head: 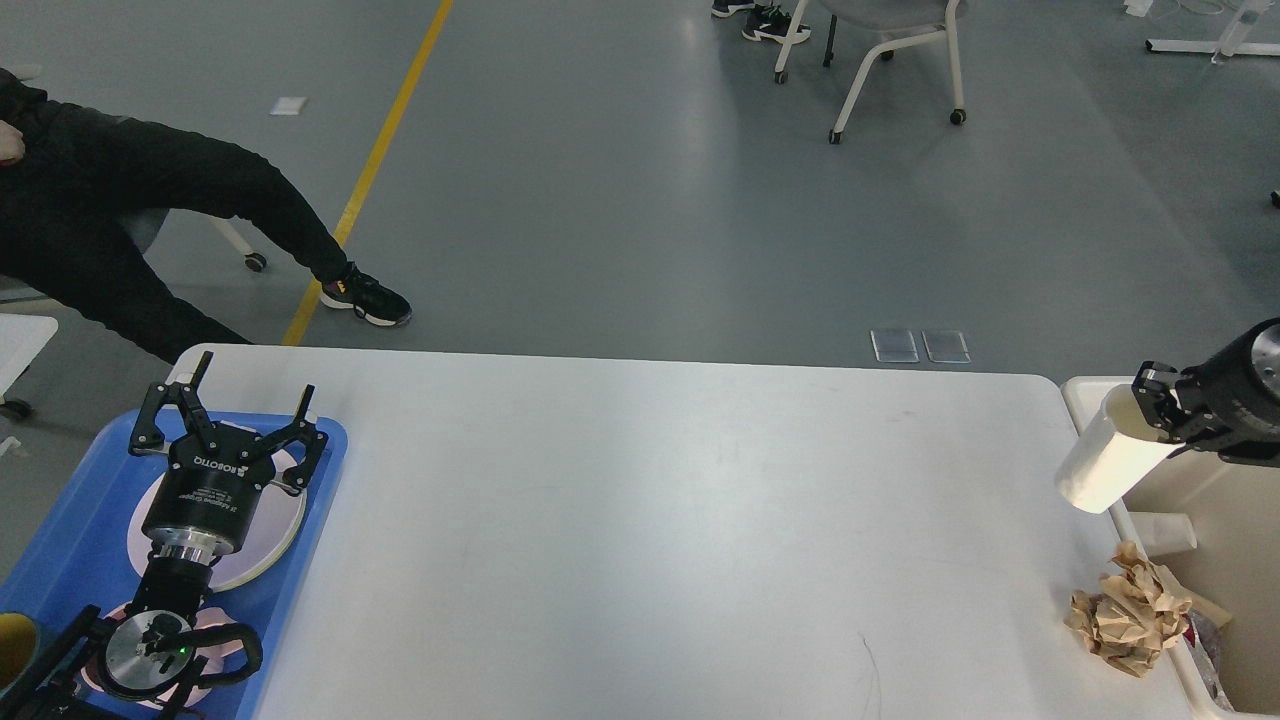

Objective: Tidy desktop
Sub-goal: 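Grasp the second white cup and lift it with the right gripper, then drop the cup into the bin and raise the right gripper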

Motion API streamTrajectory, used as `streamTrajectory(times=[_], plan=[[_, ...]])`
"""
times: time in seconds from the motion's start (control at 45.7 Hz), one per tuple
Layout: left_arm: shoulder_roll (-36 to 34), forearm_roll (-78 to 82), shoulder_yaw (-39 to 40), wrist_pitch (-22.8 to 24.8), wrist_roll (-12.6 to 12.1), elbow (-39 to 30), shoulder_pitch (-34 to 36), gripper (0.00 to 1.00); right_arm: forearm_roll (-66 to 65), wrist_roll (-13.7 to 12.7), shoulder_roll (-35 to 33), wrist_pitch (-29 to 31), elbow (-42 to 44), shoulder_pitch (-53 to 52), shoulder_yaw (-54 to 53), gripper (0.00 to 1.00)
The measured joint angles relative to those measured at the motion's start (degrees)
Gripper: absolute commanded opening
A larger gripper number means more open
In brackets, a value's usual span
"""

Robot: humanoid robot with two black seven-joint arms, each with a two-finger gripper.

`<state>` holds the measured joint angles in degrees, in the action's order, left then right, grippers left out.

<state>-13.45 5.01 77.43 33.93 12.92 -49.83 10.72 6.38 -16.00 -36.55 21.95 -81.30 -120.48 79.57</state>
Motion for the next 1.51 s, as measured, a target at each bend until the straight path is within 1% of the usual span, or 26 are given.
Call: streamTrajectory(times=[0.109, 0.241, 0.328, 0.438, 0.569, 0.591, 0.679, 0.788, 0.963, 1.051, 1.16, 1.379, 1.445, 1.511], plan=[[0.0, 0.0, 0.0, 0.0, 0.0, 0.0, 0.0, 0.96, 2.62, 0.07, 2.49, -0.27, -3.87, -6.04, 4.61, 0.0], [0.0, 0.0, 0.0, 0.0, 0.0, 0.0, 0.0, 0.96, 4.57, 0.3, 2.74, -1.7, -4.53, -7.3, 6.31, 0.0], [0.0, 0.0, 0.0, 0.0, 0.0, 0.0, 0.0, 0.96, 5.15, 0.36, 1.68, -3.26, -4.37, -7.32, 6.5, 0.0], [0.0, 0.0, 0.0, 0.0, 0.0, 0.0, 0.0, 0.96, 5.27, 0.36, -0.81, -6.64, -3.31, -6.5, 7.0, 0.0], [0.0, 0.0, 0.0, 0.0, 0.0, 0.0, 0.0, 0.96, 5.2, 0.37, -4.54, -11.54, 0.33, -1.3, 7.1, 0.0], [0.0, 0.0, 0.01, 0.0, 0.0, 0.0, 0.0, 0.96, 5.11, 0.47, -5.92, -12.74, 2.66, 1.53, 6.54, 0.0], [0.01, 0.0, 0.02, 0.0, 0.0, 0.0, 0.0, 0.96, 4.98, 0.62, -8.48, -14.12, 7.7, 7.14, 4.67, 0.0], [0.01, 0.0, 0.02, 0.0, 0.0, 0.0, 0.0, 0.96, 4.84, 0.72, -12.03, -15.53, 15.66, 18.12, -1.97, 0.0], [0.0, 0.0, 0.0, 0.0, 0.0, 0.0, 0.0, 0.96, 4.77, 0.75, -12.59, -18.08, 28.94, 39.27, -16.38, 0.0], [0.0, 0.0, -0.01, 0.0, 0.0, 0.0, 0.0, 0.96, 4.78, 0.78, -10.51, -18.42, 36.91, 50.06, -24.1, 0.0], [0.0, 0.0, -0.02, 0.0, 0.0, 0.0, 0.0, 0.96, 4.77, 0.8, -6.67, -18.55, 47.25, 61.21, -30.87, 0.0], [0.01, 0.0, -0.01, 0.0, 0.0, 0.0, 0.0, 0.96, 5.25, 0.89, 5.92, -19.39, 68.06, 78.12, -36.42, 0.0], [0.01, 0.0, -0.01, 0.0, 0.0, 0.0, 0.0, 0.96, 5.33, 0.89, 9.1, -20.1, 72.6, 81.64, -37.35, 0.0], [0.0, 0.0, -0.01, 0.0, 0.0, 0.0, 0.0, 0.96, 5.35, 0.82, 11.15, -20.99, 74.97, 83.83, -37.84, 0.0]])
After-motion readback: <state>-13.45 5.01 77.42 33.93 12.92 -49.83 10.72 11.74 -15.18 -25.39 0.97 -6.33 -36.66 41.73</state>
